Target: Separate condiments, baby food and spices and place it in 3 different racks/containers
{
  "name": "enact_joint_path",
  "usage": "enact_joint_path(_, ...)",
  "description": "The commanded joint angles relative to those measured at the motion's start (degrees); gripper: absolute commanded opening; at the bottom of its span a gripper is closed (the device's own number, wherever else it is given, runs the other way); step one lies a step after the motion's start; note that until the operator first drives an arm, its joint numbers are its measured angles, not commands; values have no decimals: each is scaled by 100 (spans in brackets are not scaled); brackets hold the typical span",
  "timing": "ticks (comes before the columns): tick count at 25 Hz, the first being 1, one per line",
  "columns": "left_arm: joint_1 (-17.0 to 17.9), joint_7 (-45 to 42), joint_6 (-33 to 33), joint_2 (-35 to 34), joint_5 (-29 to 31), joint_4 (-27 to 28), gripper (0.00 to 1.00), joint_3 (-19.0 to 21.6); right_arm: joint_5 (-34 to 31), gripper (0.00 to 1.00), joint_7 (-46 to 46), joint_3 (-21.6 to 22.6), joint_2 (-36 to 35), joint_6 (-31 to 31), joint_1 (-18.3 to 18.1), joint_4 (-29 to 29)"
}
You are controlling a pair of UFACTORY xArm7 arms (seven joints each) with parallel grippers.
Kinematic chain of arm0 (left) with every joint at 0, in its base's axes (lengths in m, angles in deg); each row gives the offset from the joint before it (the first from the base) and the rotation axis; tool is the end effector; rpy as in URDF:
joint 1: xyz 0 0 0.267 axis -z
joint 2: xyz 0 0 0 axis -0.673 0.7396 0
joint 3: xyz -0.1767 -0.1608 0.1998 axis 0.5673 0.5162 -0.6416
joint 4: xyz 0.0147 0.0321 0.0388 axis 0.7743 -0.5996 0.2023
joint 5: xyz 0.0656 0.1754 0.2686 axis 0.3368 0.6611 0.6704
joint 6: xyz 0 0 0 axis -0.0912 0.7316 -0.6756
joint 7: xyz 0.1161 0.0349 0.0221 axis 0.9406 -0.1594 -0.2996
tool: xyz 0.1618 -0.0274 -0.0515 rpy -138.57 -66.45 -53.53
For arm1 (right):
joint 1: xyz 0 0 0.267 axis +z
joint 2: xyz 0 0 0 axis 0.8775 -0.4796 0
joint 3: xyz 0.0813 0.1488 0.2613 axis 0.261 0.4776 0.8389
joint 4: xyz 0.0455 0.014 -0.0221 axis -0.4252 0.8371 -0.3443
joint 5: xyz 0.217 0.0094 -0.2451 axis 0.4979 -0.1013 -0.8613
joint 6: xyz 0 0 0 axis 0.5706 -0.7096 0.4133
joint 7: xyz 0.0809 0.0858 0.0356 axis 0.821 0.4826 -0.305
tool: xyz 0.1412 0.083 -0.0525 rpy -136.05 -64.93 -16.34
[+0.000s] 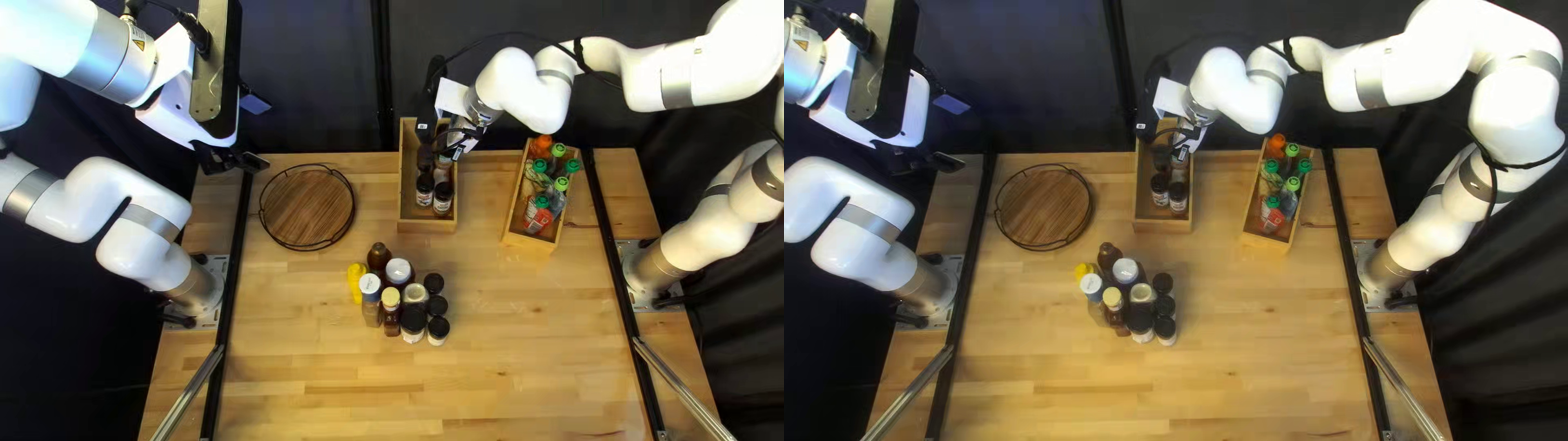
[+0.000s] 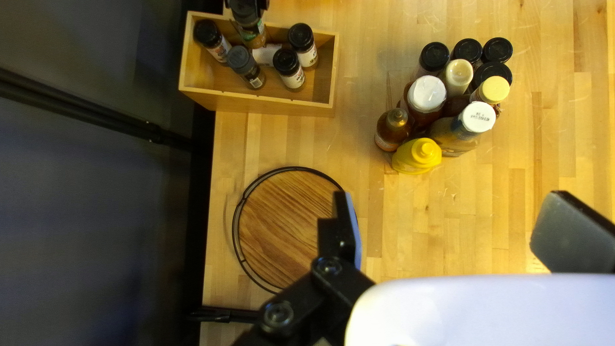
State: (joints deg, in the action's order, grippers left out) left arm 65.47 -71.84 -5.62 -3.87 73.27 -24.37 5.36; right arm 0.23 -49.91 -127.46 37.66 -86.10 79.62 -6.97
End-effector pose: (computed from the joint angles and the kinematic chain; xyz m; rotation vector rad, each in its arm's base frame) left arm 0.2626 0.0617 0.4976 -2.8853 0.0235 -0.8181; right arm 0.4725 -0.2471 0.2100 2.8993 -0.2858 0.3936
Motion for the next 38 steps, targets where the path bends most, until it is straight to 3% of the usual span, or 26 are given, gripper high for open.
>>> enact_joint_path(1, 0, 0, 0, 0, 0, 0, 100, 0, 130, 61, -94, 21, 41, -106, -5, -71)
enact_joint_path(2, 0, 0, 0, 0, 0, 0, 100, 0, 205, 84, -165, 33, 35, -168, -9, -99)
enact_joint_path(3, 0, 0, 0, 0, 0, 0, 100, 0, 246, 94, -204, 40, 26, -205, -11, -114)
enact_joint_path(5, 0, 0, 0, 0, 0, 0, 100, 0, 369, 100, -329, 57, -7, -306, -17, -155)
enact_joint_path(13, 0, 0, 0, 0, 0, 0, 100, 0, 910, 100, -843, 107, -343, -580, -19, -109)
enact_joint_path(20, 0, 0, 0, 0, 0, 0, 100, 0, 1702, 100, -1547, 117, -1046, -685, 134, 361)
enact_joint_path(29, 0, 0, 0, 0, 0, 0, 100, 0, 3273, 100, -2524, 321, -1940, -810, 1014, 1223)
enact_joint_path(38, 0, 0, 0, 0, 0, 0, 100, 0, 3345, 100, -3506, 692, -1839, -616, 1643, 1705)
